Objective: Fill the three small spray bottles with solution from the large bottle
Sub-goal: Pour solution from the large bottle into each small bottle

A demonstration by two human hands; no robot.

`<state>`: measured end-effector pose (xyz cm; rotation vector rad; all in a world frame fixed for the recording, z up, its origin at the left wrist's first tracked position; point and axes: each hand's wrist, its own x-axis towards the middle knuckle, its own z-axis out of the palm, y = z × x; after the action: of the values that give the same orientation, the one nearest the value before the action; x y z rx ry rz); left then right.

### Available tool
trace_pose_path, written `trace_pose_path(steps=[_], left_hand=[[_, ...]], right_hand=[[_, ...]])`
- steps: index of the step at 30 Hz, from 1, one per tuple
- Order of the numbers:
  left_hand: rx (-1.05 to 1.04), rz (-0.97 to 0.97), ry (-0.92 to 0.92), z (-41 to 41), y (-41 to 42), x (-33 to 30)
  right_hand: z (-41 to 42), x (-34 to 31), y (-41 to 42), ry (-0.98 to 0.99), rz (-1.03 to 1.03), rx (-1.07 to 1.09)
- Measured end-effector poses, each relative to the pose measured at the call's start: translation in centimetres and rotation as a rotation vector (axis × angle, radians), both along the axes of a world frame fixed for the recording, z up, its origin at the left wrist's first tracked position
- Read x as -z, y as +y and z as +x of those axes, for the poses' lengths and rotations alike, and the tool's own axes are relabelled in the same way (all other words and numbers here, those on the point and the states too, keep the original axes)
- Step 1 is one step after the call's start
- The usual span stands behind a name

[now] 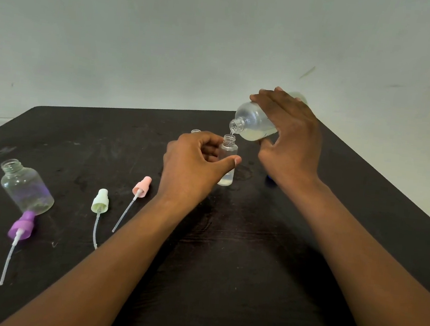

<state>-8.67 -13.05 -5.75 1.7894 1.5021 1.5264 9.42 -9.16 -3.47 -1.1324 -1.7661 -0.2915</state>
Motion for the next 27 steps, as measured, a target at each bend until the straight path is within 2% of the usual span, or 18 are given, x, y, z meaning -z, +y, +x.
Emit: trace_pose_path(steps=[27], left_hand=[[0.024,0.012,-0.009,0.00,0.05,0.09]], right_hand=[[0.03,0.01,0.01,0.005,0.008,0.011]])
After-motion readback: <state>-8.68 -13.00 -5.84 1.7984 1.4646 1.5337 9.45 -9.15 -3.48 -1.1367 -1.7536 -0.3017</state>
